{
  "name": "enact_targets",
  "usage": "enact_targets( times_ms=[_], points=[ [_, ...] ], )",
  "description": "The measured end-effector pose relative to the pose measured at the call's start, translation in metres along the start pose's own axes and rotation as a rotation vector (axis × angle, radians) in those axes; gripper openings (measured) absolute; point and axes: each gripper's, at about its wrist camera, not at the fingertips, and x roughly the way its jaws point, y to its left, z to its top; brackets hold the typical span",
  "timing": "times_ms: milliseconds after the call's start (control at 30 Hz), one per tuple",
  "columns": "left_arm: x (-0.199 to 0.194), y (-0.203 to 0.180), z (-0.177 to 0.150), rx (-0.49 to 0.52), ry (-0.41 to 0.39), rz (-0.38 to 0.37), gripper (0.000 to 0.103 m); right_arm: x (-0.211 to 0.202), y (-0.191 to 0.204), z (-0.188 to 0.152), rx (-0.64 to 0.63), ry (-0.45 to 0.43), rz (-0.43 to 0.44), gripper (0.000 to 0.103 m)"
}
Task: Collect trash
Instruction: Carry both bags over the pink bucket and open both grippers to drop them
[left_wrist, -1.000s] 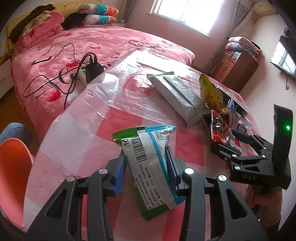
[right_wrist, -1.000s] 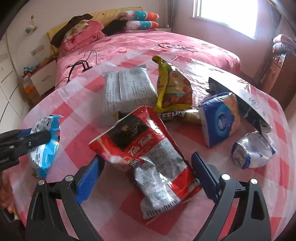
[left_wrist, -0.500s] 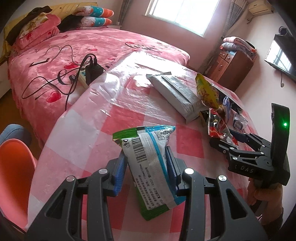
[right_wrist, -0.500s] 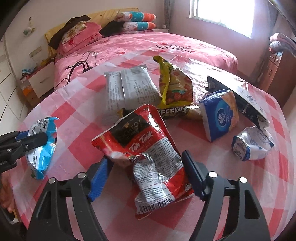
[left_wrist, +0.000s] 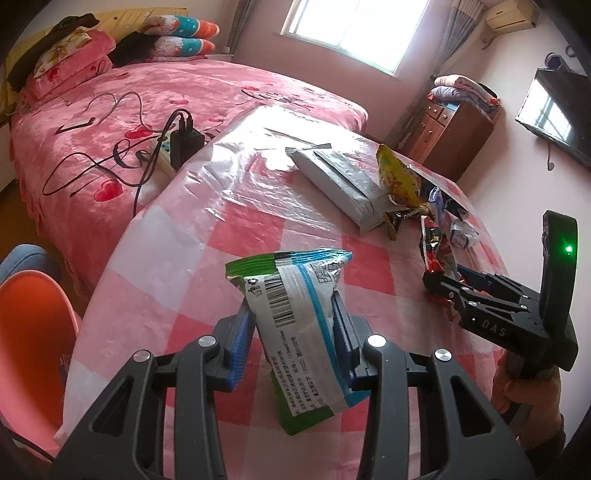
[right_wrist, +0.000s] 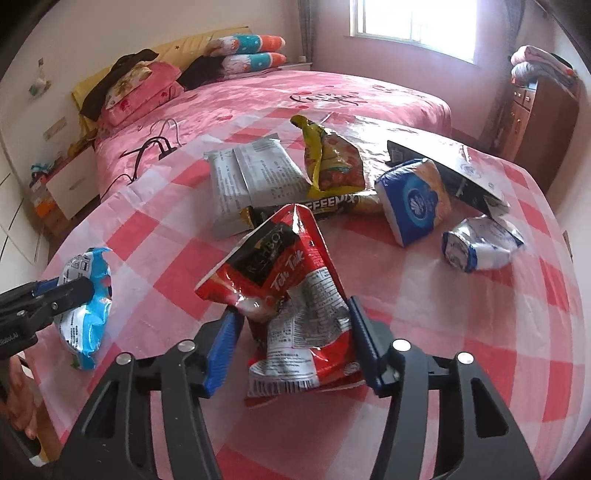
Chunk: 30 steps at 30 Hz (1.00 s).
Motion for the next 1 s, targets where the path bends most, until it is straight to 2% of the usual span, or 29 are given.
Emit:
enact_targets(
  times_ms=[167, 600, 800, 1000],
  points=[
    [-0.009, 0.005, -0.002, -0.007, -0.013, -0.016, 0.04, -0.009, 0.008, -0.007, 0.007, -0.01, 0.002, 0.054],
    [-0.04, 0.028, -0.004, -0.048, -0.068, -0.043, 0.04, -0.027, 0.04, 0.001, 0.031, -0.013, 0.102, 0.053],
    [-0.057, 0.041, -0.004, -0.073, -0.101, -0.039, 0.04, -0.031, 0.068, 0.013, 0.014, -0.013, 0.174, 0.053],
    [-0.078, 0.071, -0.005, -0.117, -0.141, 0.001, 0.04, -0.029, 0.115, 0.026, -0.043, 0.003, 0.269, 0.053]
  ],
)
